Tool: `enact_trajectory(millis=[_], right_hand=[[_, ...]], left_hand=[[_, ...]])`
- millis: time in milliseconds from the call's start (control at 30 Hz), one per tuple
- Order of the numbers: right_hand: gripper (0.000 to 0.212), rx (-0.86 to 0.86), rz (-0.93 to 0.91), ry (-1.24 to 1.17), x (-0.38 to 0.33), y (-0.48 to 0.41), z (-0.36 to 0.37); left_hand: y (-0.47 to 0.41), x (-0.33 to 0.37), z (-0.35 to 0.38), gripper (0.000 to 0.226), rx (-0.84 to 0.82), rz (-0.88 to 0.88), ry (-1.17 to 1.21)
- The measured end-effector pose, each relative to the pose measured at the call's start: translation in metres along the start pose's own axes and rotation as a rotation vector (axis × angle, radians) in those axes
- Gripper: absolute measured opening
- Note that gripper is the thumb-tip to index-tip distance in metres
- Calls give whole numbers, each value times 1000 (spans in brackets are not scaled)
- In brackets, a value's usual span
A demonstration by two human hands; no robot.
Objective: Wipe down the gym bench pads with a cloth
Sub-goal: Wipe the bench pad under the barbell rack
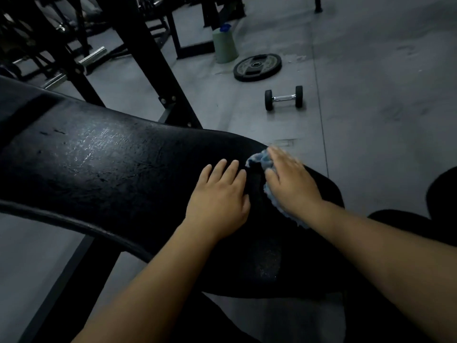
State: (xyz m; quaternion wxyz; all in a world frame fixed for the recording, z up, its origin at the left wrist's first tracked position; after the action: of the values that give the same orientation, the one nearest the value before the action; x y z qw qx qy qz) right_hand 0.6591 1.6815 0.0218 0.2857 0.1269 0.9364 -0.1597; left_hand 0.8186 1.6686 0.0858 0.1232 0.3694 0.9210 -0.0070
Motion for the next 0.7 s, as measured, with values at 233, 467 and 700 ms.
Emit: enact_trajectory(millis=[233,467,700], right_hand=[[61,-150,-300,39,-14,84,-4],[53,29,196,24,25,46,-5],[48,-3,302,89,33,68,-13]], left_hand=[[0,11,7,78,0,71,-52],[-18,26,13,65,-130,60,-80],[-42,71,24,63,-61,136,16]])
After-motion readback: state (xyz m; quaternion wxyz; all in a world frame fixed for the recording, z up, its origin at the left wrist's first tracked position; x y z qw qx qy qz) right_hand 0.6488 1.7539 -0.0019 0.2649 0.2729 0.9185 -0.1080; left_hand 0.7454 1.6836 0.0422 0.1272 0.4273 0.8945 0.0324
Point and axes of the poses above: each hand's wrist, its own y-axis away from the middle knuckle, its own z-axis out of the palm, x = y × z, the point moved 6 cm from there along -y, towards the middle knuckle, and after that the axes turned 2 degrees about -z, right-handed, at the moved point
